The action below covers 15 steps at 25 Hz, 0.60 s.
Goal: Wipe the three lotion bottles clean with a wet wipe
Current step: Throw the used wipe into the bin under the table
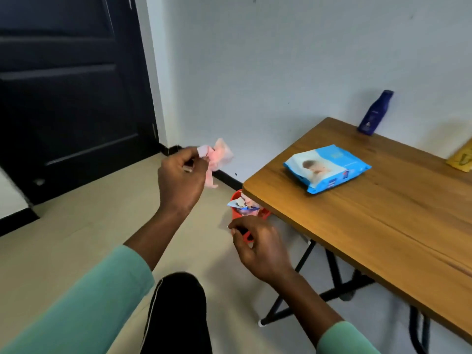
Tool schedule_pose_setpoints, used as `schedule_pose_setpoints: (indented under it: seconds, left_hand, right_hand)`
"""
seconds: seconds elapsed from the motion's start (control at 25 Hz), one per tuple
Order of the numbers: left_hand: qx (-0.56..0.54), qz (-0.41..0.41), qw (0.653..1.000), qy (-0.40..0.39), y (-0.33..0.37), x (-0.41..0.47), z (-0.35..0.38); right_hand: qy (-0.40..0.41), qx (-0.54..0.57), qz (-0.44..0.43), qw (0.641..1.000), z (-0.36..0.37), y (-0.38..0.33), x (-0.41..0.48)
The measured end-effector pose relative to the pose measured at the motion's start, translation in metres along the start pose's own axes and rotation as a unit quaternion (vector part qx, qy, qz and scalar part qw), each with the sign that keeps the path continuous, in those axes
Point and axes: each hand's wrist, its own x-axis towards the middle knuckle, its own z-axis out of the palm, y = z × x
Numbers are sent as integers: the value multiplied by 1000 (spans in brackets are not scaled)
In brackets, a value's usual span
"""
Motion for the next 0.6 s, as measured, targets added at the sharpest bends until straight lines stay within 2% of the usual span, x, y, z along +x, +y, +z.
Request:
schedule_pose_setpoints:
  seconds: [0.08,0.16,0.28,0.36,0.52,0.6]
  left_hand:
    - [45,-40,998,-25,-63,6,8]
    - [79,-92,991,-60,-132,17,31]
    - [142,-145,973,-113,-223,37,80]
    - [184,-146,959,-160,-271,54,117]
    - [227,-113,942,-218,-341,91,193]
    - [258,-65,937,-227,-362,101,228]
  right_hand:
    - [-22,14,96,995,41,44,29]
    - [-61,-18,173,983,88,105,65]
    - [-126,-91,243,957,148,197,115]
    - [-178,-125,283,934,178,247,140]
    - [-225,-153,281,920,224,320,176]
    - [-234,-174,270,918,246,345,178]
